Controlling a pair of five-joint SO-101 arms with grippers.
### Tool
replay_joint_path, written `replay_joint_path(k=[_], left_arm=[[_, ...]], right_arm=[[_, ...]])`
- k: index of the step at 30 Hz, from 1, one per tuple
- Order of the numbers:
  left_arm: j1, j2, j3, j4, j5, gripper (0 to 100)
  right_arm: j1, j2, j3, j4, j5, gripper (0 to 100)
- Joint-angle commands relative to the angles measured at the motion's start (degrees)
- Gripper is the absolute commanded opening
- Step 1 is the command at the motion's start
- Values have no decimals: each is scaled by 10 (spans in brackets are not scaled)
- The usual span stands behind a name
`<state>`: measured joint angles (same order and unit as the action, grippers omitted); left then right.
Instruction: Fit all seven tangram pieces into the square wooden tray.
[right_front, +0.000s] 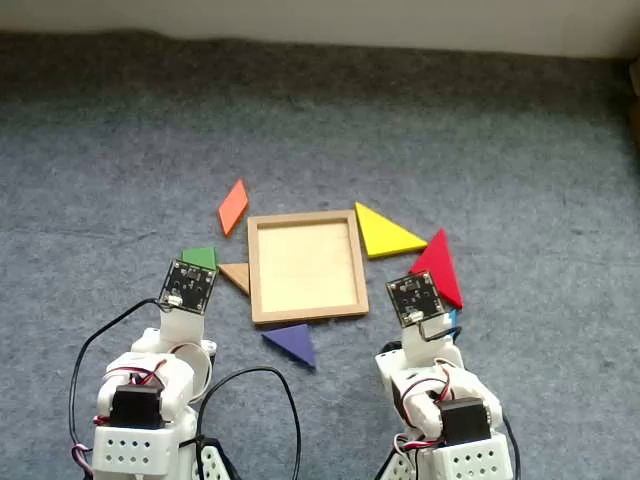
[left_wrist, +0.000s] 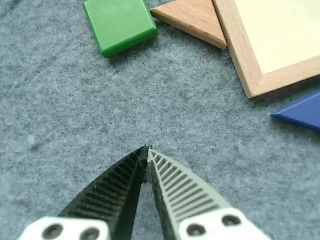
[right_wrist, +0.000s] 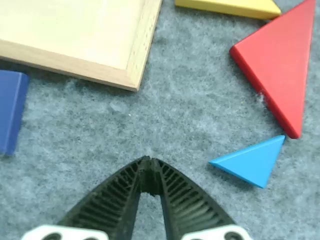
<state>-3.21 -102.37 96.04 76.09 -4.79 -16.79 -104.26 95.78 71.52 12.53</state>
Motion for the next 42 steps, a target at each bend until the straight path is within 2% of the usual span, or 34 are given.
replay_joint_path(k=[1, 21, 24, 30, 35, 38, 42], left_arm=[[-2, -16, 11, 4, 4, 5], [-2, -16, 11, 4, 4, 5], [-2, -16, 11, 4, 4, 5], [-2, -16, 11, 4, 4, 5], [-2, -16, 11, 4, 4, 5], [-2, -16, 11, 4, 4, 5], [-2, -16, 11, 4, 4, 5]], right_arm=[[-3, -9, 73, 4, 4, 9], [3, -9, 73, 4, 4, 9], [49, -9, 56, 10, 4, 9], [233, -9, -38, -19, 4, 9], [291, -9, -101, -65, 18, 9], [297, -8, -153, -67, 62, 10], [297, 5, -220, -45, 60, 33]])
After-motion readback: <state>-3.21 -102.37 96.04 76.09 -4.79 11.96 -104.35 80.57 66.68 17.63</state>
